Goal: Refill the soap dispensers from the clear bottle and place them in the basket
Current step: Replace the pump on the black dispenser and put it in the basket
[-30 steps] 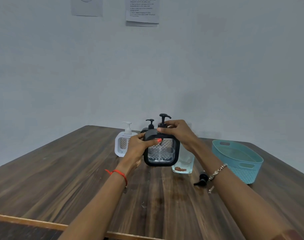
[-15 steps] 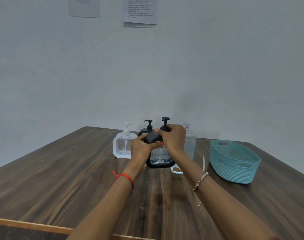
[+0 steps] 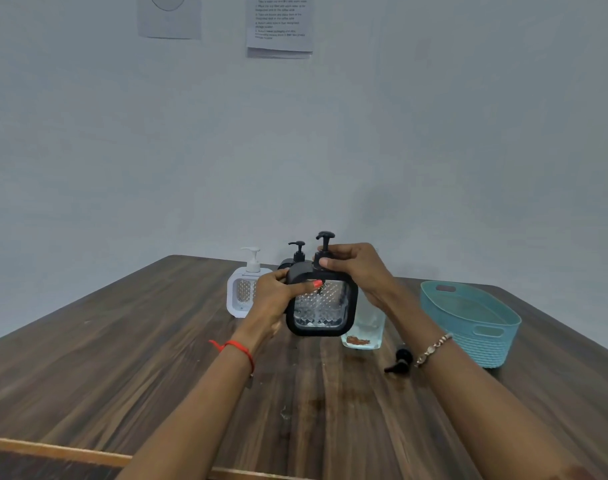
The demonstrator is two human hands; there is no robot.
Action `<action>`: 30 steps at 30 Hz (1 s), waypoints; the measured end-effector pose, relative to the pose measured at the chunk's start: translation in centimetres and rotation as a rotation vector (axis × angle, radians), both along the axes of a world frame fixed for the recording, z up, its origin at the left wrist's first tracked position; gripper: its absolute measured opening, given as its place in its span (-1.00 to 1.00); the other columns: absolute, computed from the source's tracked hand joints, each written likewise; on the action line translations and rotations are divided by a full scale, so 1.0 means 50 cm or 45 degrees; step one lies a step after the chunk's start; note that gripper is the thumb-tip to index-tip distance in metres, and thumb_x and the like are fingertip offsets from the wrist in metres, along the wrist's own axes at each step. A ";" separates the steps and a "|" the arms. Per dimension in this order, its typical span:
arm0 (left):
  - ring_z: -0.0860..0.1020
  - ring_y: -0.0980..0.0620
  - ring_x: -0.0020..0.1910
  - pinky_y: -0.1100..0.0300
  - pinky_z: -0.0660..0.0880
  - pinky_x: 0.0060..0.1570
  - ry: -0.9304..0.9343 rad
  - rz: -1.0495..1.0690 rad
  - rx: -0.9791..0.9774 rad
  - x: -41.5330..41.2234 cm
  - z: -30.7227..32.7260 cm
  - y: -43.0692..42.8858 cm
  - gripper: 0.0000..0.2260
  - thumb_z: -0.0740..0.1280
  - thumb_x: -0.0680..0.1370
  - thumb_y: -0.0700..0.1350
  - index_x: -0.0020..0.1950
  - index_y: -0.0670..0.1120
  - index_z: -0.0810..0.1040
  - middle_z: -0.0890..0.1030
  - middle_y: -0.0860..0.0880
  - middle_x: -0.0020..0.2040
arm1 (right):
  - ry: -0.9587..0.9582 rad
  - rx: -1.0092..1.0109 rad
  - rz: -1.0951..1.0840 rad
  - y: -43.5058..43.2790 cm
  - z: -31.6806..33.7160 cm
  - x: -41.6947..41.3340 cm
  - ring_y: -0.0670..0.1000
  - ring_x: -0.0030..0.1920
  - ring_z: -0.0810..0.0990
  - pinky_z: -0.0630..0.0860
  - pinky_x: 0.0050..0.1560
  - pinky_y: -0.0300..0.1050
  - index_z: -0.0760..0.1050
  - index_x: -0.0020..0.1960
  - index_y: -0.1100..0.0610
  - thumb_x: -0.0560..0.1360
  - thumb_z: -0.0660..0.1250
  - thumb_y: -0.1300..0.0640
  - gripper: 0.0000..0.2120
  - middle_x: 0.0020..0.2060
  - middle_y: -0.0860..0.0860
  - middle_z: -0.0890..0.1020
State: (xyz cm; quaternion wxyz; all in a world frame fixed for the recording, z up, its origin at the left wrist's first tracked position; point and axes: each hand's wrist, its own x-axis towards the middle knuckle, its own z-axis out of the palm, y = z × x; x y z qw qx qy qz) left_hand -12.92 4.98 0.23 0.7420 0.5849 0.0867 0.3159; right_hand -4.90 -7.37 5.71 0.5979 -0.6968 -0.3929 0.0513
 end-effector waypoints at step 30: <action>0.65 0.02 -0.41 0.21 0.58 -0.44 -0.119 -0.155 -0.169 0.020 0.014 -0.089 -0.83 0.40 0.37 -0.43 -0.11 -0.24 0.56 0.68 -0.08 -0.36 | 0.062 0.068 -0.264 -0.116 -0.064 0.002 0.09 0.24 0.51 0.49 0.22 0.02 0.41 0.35 0.12 0.35 0.50 0.14 -0.40 0.17 0.10 0.55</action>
